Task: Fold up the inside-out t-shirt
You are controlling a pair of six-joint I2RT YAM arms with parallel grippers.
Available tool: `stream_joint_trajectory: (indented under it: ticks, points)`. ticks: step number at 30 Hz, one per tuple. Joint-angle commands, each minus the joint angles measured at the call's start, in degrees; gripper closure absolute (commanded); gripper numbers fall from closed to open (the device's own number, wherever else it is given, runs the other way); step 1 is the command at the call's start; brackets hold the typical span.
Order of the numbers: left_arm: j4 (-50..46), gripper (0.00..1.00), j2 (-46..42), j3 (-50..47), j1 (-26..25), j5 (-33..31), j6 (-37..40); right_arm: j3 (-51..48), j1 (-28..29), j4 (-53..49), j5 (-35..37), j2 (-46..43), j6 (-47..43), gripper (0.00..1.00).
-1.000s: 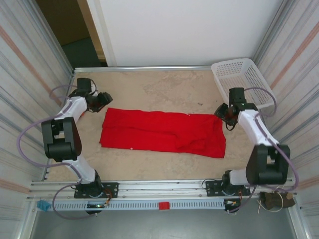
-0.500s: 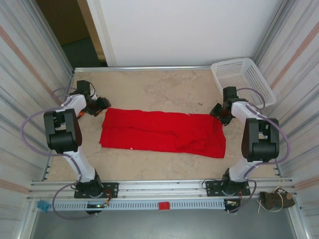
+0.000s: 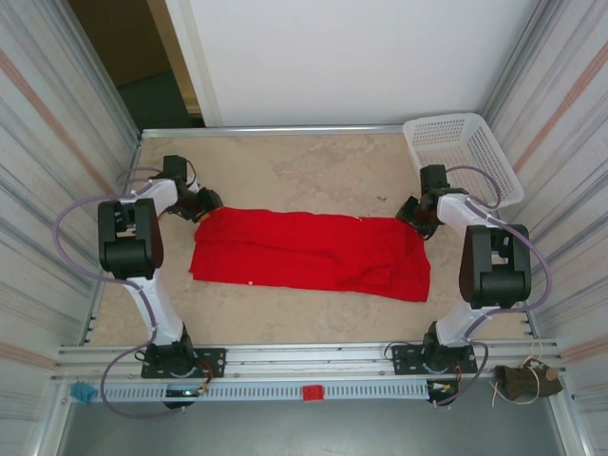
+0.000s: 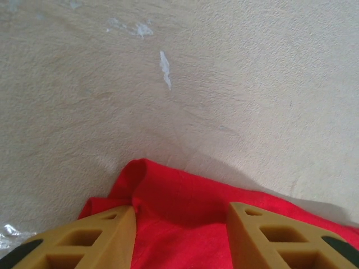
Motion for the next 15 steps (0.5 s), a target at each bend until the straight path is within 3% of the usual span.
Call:
stream_joint_trajectory:
  ticks: [1, 5, 12, 15]
  points:
    - [1.12, 0.54, -1.53, -1.57, 0.12, 0.32, -0.38, -1.78, 2.36, -2.5, 3.95, -4.9, -0.78, 0.49]
    - [2.04, 0.54, -2.73, -3.02, 0.12, 0.18, -0.68, -2.7, 4.64, -2.77, 6.37, -6.05, -0.35, 0.47]
    - [2.89, 0.55, -1.69, -3.32, 0.12, 0.57, -1.74, -0.94, 5.91, -2.96, 7.81, -0.56, 0.35, 0.51]
    - [3.78, 0.69, -1.25, -3.81, 0.2, 0.68, -2.54, -0.27, 6.17, -2.95, 8.3, 1.52, 0.2, 0.57]
